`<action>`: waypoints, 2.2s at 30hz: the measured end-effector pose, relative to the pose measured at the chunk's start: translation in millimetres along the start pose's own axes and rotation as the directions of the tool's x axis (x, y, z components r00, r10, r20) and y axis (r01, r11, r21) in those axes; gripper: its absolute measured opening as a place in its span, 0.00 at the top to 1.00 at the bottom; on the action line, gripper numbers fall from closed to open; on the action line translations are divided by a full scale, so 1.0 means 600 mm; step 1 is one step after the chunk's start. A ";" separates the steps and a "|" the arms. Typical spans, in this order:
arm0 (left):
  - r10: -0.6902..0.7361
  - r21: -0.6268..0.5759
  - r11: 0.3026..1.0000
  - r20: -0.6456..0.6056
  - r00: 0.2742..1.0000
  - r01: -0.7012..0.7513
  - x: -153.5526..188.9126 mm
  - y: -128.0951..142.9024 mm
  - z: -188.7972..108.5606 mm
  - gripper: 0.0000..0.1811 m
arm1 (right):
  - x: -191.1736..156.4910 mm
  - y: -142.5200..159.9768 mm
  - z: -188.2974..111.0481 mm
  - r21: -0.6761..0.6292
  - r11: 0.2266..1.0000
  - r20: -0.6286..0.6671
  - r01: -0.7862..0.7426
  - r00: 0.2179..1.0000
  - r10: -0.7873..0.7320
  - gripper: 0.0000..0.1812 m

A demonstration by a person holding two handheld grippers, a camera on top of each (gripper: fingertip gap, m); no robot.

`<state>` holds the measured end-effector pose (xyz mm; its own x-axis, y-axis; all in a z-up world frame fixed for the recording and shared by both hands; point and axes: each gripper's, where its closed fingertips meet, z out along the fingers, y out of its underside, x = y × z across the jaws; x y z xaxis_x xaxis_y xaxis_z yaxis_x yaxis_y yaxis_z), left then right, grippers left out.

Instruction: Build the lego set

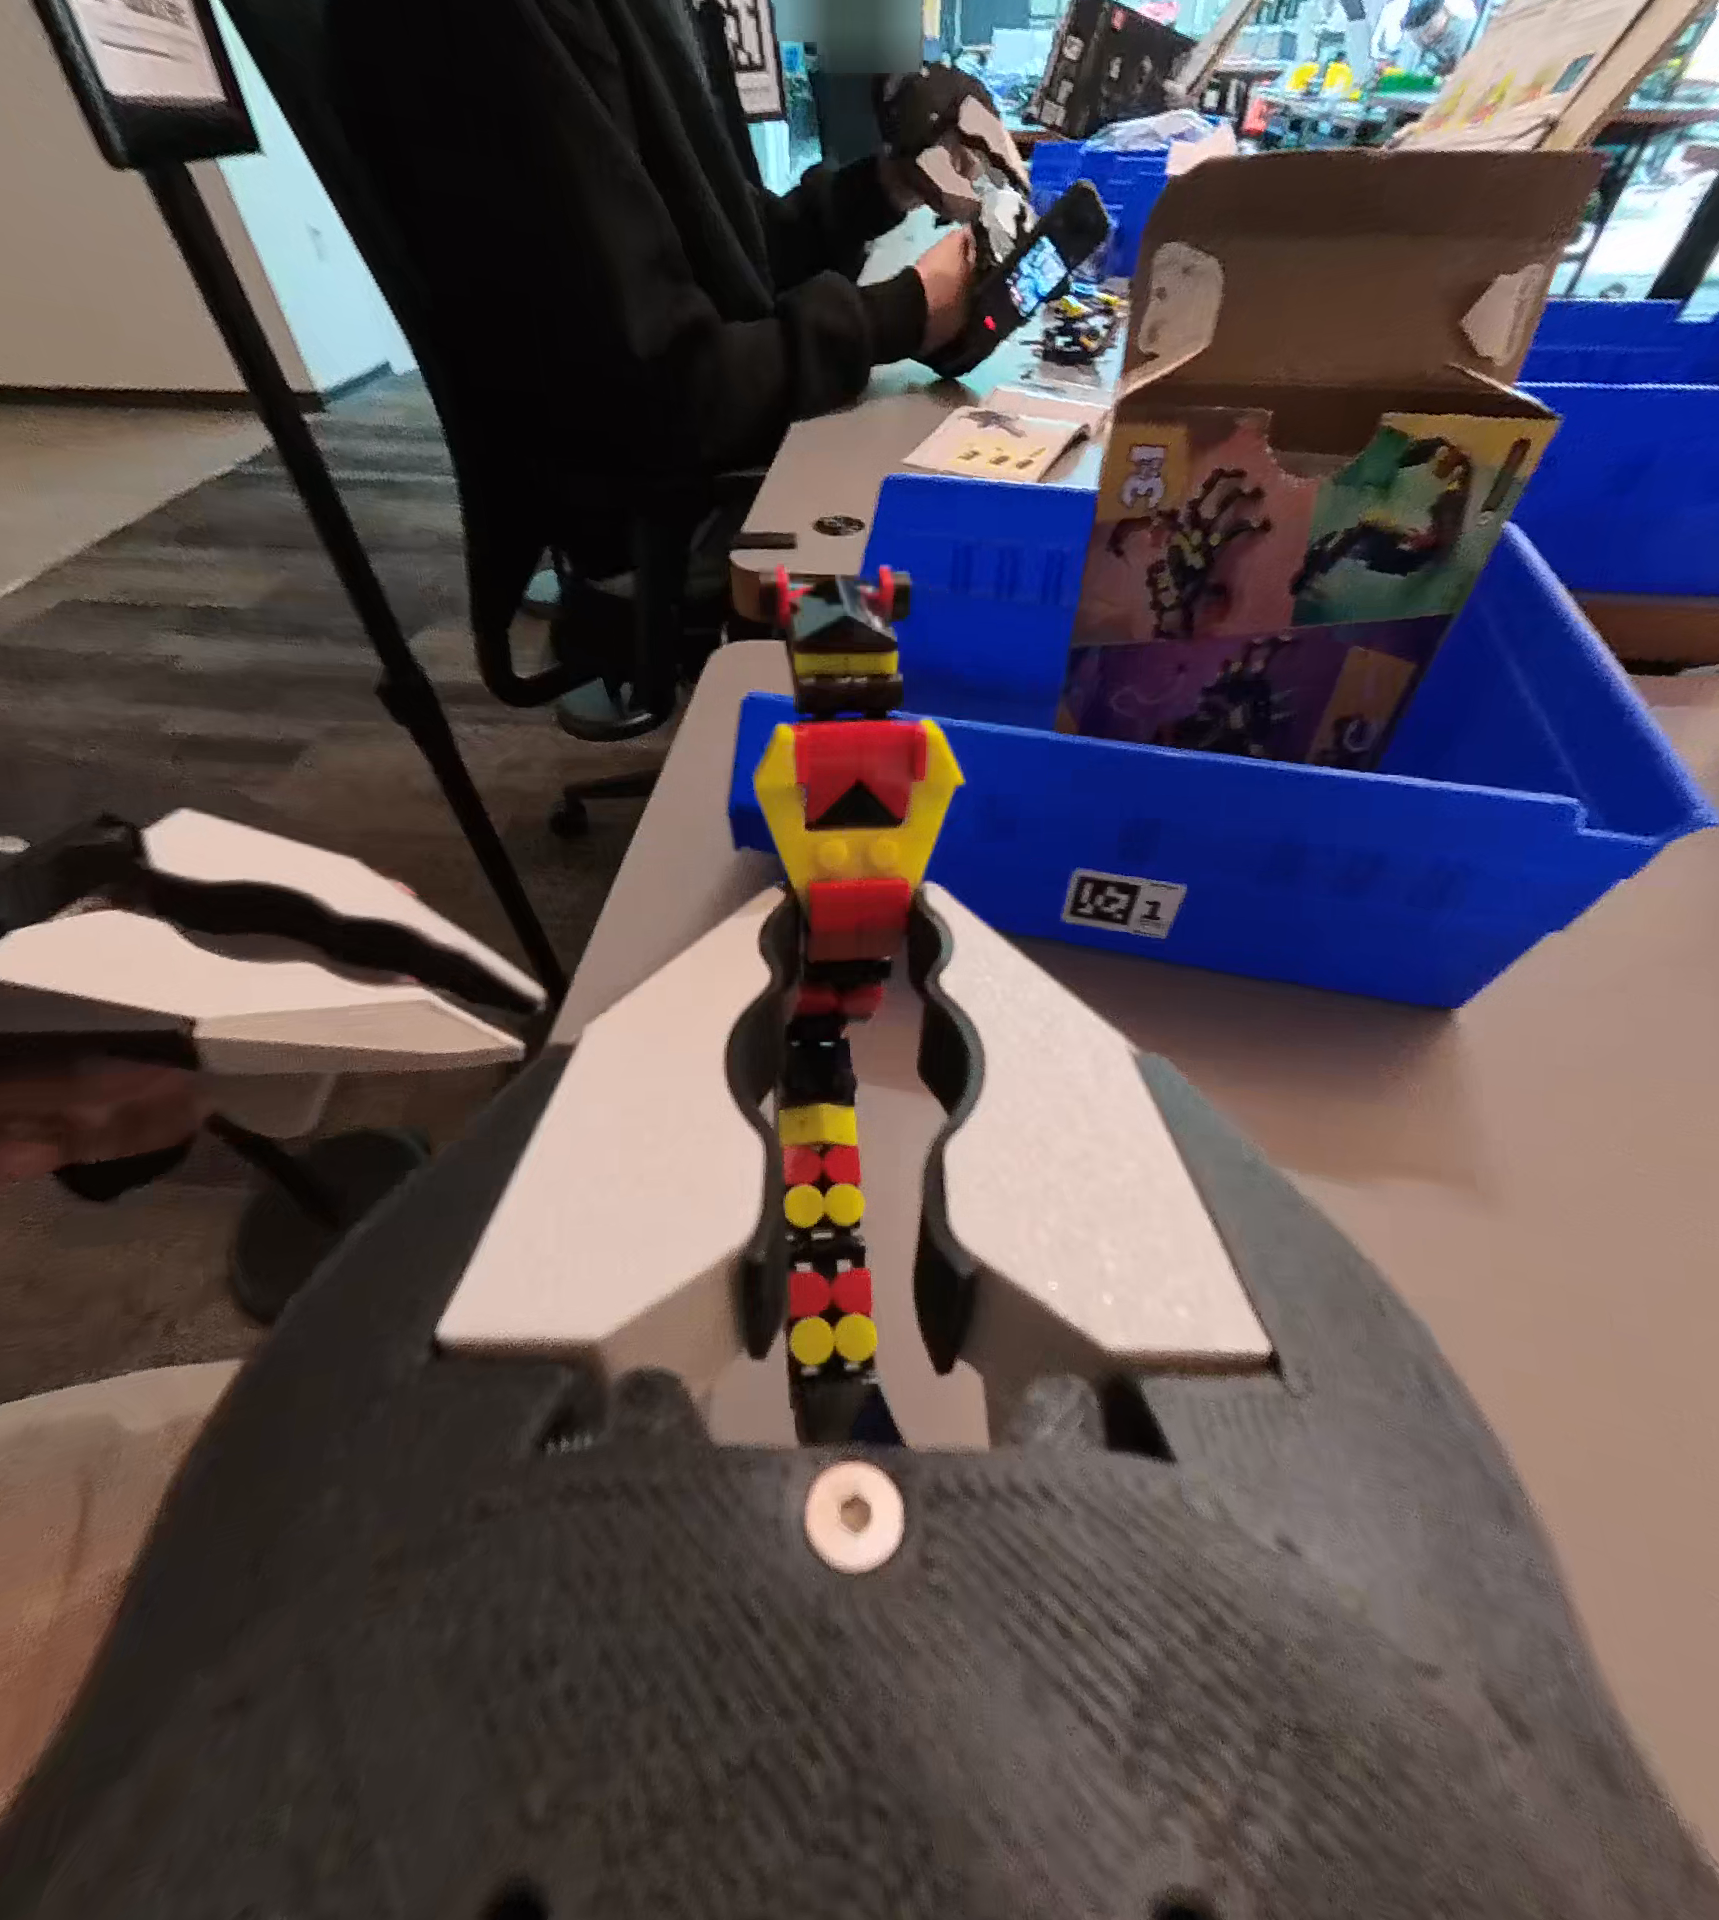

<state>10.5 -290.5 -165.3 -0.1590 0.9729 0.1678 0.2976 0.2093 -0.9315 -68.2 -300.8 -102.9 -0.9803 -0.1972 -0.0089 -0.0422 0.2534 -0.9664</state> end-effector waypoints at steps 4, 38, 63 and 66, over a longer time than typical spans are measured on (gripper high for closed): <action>0.024 -0.003 1.000 0.054 0.998 -0.024 -0.017 0.002 -0.001 0.90 | -0.027 -0.015 0.002 0.047 0.998 0.080 -0.031 0.996 0.027 0.90; -0.166 0.093 0.986 0.538 0.827 0.137 -0.259 0.070 -0.241 0.89 | -0.049 -0.168 0.178 0.185 0.976 0.233 -0.111 0.970 0.066 0.90; -0.188 0.103 0.982 0.549 0.814 0.157 -0.263 0.084 -0.276 0.94 | -0.082 -0.198 0.143 0.176 0.983 0.280 -0.060 0.960 0.008 0.91; -0.178 0.089 0.984 0.550 0.816 0.155 -0.262 0.086 -0.273 0.95 | -0.081 -0.208 0.135 0.192 0.980 0.262 -0.048 0.965 -0.004 0.91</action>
<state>204.8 -416.6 -187.2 -0.7001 0.7029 0.1252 0.1846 0.3476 -0.9193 0.1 -399.5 -2.9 -0.8955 -0.4392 -0.0714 0.0424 0.0756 -0.9962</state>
